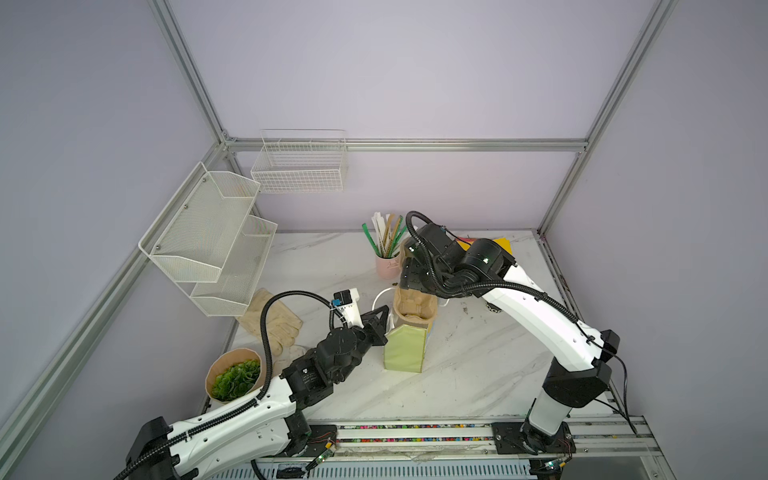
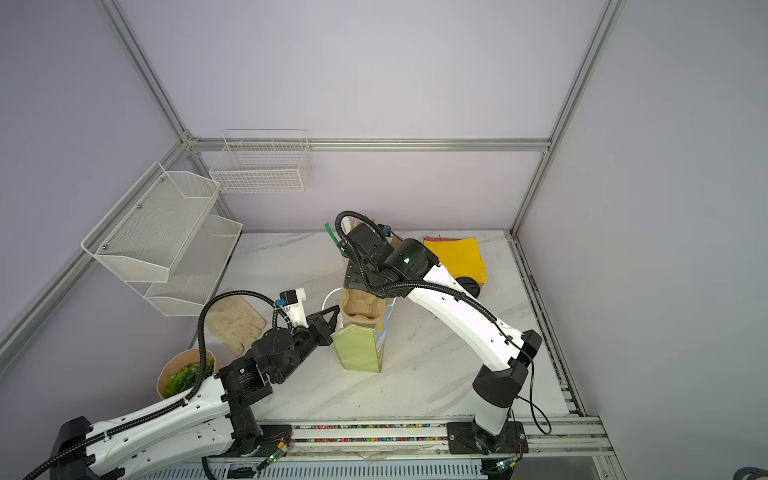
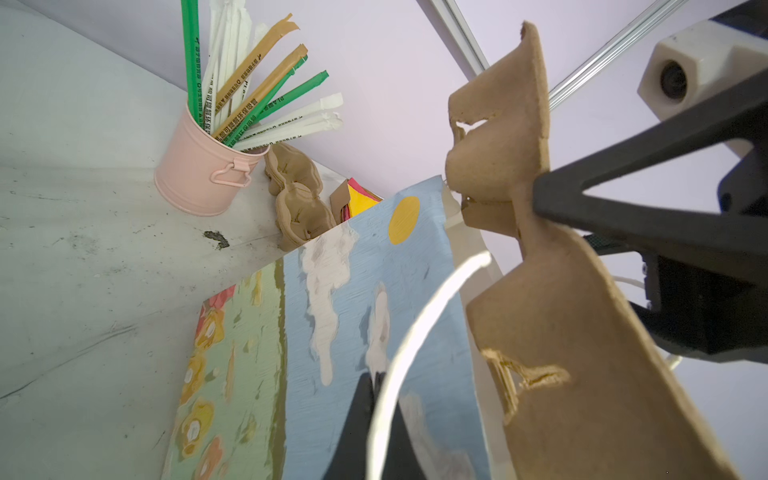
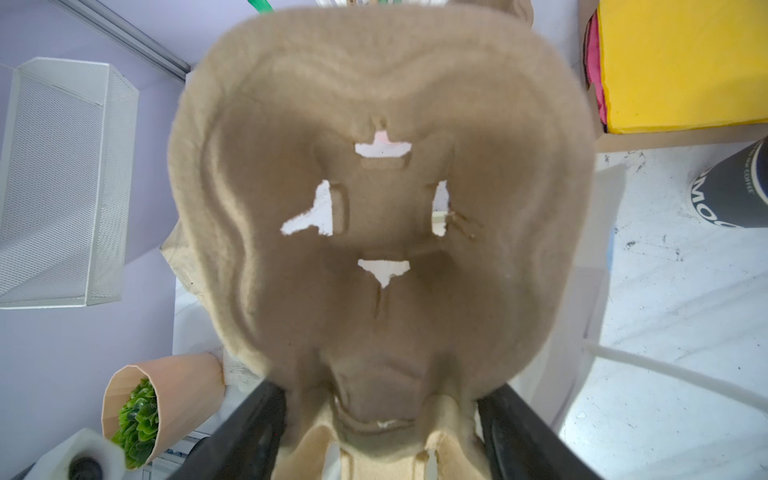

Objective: Pack the takeout coffee
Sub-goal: 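Lower the pulp carrier upright into the bag opening with the right gripper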

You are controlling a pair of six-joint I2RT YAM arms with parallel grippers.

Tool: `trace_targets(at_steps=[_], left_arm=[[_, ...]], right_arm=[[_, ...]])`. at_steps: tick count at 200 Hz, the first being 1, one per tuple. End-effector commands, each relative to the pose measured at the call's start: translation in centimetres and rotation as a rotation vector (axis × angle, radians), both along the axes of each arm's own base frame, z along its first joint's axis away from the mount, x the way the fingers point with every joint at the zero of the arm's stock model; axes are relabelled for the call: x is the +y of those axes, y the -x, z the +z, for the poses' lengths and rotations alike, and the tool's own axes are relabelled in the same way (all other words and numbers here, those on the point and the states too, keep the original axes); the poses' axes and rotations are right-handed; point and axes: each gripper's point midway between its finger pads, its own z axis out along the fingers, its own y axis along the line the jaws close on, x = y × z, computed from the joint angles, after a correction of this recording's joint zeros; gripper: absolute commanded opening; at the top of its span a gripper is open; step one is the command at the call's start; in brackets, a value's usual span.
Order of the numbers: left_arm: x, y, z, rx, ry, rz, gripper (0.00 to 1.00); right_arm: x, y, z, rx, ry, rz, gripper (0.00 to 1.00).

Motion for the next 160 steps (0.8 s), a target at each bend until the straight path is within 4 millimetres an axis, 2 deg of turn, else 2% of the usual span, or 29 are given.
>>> trace_targets(at_steps=[1, 33, 87, 123, 160], left_arm=[[0.4, -0.4, 4.3, -0.059, 0.074, 0.039, 0.0], [0.7, -0.4, 5.6, -0.086, 0.074, 0.051, 0.0], [-0.7, -0.7, 6.8, -0.1, 0.087, 0.014, 0.0], [-0.2, -0.7, 7.9, -0.136, 0.084, 0.034, 0.04], [-0.2, -0.6, 7.7, -0.137, 0.069, 0.029, 0.08]], right_arm=[[-1.1, 0.4, -1.8, 0.063, 0.059, -0.045, 0.74], [-1.6, 0.4, -1.2, 0.043, 0.051, -0.063, 0.75], [-0.8, 0.2, -3.2, 0.073, 0.061, -0.047, 0.74], [-0.7, 0.1, -3.7, 0.074, 0.089, -0.026, 0.74], [-0.7, -0.1, -4.8, 0.09, 0.129, -0.011, 0.74]])
